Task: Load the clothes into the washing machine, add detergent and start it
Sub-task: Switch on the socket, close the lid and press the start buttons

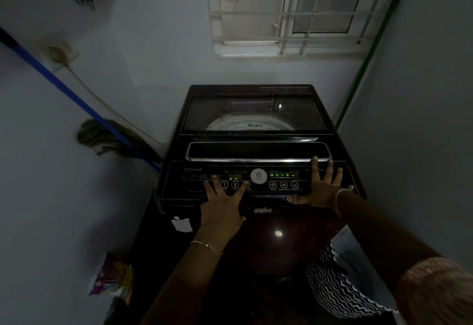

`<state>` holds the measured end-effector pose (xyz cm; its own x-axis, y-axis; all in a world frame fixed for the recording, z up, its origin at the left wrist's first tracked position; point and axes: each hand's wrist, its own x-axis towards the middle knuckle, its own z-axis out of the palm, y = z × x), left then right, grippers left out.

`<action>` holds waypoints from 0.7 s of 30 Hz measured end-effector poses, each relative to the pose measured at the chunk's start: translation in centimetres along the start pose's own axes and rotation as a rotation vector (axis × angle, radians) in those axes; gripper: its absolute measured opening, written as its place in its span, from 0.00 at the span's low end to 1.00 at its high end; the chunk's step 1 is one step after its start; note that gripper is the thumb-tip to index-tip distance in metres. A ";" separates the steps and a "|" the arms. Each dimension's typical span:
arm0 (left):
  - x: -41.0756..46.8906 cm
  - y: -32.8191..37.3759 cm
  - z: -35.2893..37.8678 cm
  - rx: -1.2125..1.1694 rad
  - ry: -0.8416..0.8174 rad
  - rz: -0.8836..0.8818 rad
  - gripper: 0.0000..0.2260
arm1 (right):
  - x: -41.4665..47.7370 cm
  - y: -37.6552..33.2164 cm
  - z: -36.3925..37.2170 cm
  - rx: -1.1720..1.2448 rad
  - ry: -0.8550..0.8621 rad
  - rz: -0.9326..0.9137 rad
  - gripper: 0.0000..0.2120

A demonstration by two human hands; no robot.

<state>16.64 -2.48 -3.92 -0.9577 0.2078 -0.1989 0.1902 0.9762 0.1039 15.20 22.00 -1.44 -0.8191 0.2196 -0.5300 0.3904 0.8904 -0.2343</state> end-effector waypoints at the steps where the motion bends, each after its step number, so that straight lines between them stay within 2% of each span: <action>1: -0.1 0.0 -0.1 0.006 0.006 0.004 0.38 | 0.0 0.0 0.0 -0.001 0.002 0.000 0.66; 5: -0.7 0.6 0.2 0.136 0.131 0.019 0.35 | 0.0 0.0 0.1 -0.001 0.009 0.003 0.66; 10: -1.2 1.6 0.8 0.101 0.227 0.025 0.33 | 0.3 0.2 0.2 0.007 0.013 -0.003 0.67; 21: -1.1 3.9 1.2 -0.079 0.106 0.120 0.37 | 0.3 0.3 0.2 0.016 0.002 -0.014 0.67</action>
<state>18.68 1.16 -4.52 -0.9473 0.3109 -0.0772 0.2911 0.9360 0.1978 15.13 22.29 -1.82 -0.8254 0.2075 -0.5250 0.3853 0.8868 -0.2553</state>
